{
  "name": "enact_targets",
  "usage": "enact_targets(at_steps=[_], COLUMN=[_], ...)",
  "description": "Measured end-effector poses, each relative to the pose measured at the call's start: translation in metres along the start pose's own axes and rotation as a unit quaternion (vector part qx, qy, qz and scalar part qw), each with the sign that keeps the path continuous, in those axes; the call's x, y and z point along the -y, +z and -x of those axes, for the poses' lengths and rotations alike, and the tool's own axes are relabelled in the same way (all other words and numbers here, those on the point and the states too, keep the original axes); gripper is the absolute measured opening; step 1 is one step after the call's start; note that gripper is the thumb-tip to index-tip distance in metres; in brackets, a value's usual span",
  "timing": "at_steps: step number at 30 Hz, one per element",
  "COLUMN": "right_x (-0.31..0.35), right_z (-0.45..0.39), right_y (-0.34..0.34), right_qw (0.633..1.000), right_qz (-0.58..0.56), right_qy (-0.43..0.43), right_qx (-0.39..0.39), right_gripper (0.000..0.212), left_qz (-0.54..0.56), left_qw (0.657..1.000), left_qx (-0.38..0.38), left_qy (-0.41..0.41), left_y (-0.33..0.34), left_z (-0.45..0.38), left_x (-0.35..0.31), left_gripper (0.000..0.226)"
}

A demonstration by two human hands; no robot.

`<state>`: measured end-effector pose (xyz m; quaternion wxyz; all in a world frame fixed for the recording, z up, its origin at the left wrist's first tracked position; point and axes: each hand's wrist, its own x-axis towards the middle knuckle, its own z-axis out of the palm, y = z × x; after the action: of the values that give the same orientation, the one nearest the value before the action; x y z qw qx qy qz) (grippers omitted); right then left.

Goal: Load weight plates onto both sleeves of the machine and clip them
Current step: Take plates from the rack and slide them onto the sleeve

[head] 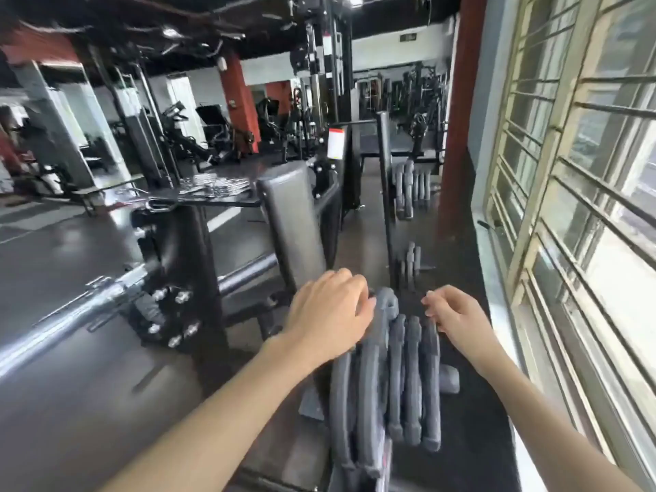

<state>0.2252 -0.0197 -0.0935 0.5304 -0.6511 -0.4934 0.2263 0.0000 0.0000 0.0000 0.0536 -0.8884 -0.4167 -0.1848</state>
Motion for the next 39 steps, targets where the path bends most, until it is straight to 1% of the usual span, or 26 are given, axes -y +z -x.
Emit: enact_targets(at_steps=[2,4,7,8,9,10,11,12,13,14,15,16,18,21,24,26,28,30,31,32,34,36,37,39], right_x=[-0.026,-0.056,-0.087,-0.093,-0.1,-0.105,-0.11,-0.115,-0.118,-0.125,-0.131,-0.139,-0.142,-0.145,-0.141,-0.14,-0.137,-0.132,-0.131,-0.135,-0.153,-0.164,-0.161,-0.129], right_z=[-0.005,-0.007,0.002,0.007,0.012,0.017,0.022,0.027,0.029,0.03,0.03,0.03,0.029,0.027,0.028,0.026,0.026,0.028,0.03,0.03,0.027,0.02,0.015,0.007], right_y=[-0.007,-0.007,-0.003,-0.002,0.0,0.002,0.002,0.003,0.004,0.004,0.006,0.008,0.01,0.011,0.011,0.01,0.008,0.005,0.002,-0.001,-0.013,-0.029,-0.037,-0.049], right_qw=[0.997,0.985,0.938,0.92,0.897,0.871,0.847,0.826,0.808,0.798,0.792,0.788,0.789,0.786,0.791,0.796,0.805,0.809,0.814,0.82,0.845,0.855,0.858,0.882], right_qz=[-0.015,-0.07,-0.176,-0.208,-0.245,-0.278,-0.299,-0.315,-0.331,-0.336,-0.342,-0.345,-0.333,-0.315,-0.294,-0.266,-0.236,-0.214,-0.202,-0.2,-0.19,-0.188,-0.192,-0.184], right_qy=[0.058,0.144,0.287,0.324,0.364,0.405,0.439,0.463,0.478,0.487,0.489,0.489,0.489,0.504,0.511,0.52,0.525,0.531,0.533,0.528,0.499,0.484,0.475,0.431], right_qx=[-0.043,-0.066,-0.086,-0.073,-0.048,-0.012,0.03,0.066,0.094,0.114,0.128,0.143,0.168,0.169,0.164,0.157,0.141,0.131,0.114,0.094,0.043,-0.013,-0.032,-0.055], right_gripper=[0.019,0.017,0.037,0.048,0.064,0.079,0.087,0.082,0.07,0.067,0.07,0.079,0.095,0.109,0.112,0.11,0.109,0.119,0.123,0.127,0.136,0.144,0.139,0.119], left_qz=[0.015,0.01,-0.032,-0.043,-0.058,-0.076,-0.092,-0.1,-0.102,-0.098,-0.089,-0.077,-0.053,-0.029,-0.017,-0.01,-0.011,0.004,0.021,0.046,0.122,0.182,0.199,0.244], left_qw=[1.0,0.998,0.993,0.992,0.989,0.985,0.981,0.976,0.971,0.967,0.963,0.961,0.958,0.95,0.935,0.933,0.936,0.938,0.935,0.932,0.923,0.919,0.919,0.917], left_qx=[0.019,0.063,0.111,0.12,0.132,0.152,0.172,0.195,0.214,0.235,0.252,0.266,0.28,0.309,0.35,0.352,0.345,0.343,0.349,0.354,0.351,0.329,0.317,0.285], left_qy=[-0.007,-0.012,0.01,0.014,0.019,0.022,0.023,0.017,0.009,-0.002,-0.012,-0.023,-0.03,-0.04,-0.059,-0.07,-0.067,-0.056,-0.057,-0.066,-0.103,-0.12,-0.124,-0.133], left_y=[0.028,0.054,0.09,0.098,0.107,0.113,0.12,0.126,0.132,0.137,0.141,0.146,0.153,0.16,0.16,0.16,0.16,0.16,0.159,0.159,0.158,0.154,0.15,0.134], left_z=[-0.022,-0.038,-0.058,-0.064,-0.069,-0.074,-0.079,-0.082,-0.086,-0.089,-0.09,-0.091,-0.092,-0.095,-0.096,-0.094,-0.092,-0.091,-0.091,-0.092,-0.091,-0.09,-0.093,-0.096], left_x=[-0.021,-0.042,-0.065,-0.069,-0.073,-0.075,-0.077,-0.079,-0.08,-0.081,-0.082,-0.083,-0.083,-0.081,-0.083,-0.089,-0.099,-0.112,-0.119,-0.125,-0.132,-0.132,-0.129,-0.116], left_gripper=[0.026,0.028,0.036,0.039,0.042,0.045,0.046,0.049,0.051,0.054,0.058,0.061,0.063,0.065,0.077,0.079,0.074,0.064,0.061,0.057,0.047,0.037,0.033,0.037])
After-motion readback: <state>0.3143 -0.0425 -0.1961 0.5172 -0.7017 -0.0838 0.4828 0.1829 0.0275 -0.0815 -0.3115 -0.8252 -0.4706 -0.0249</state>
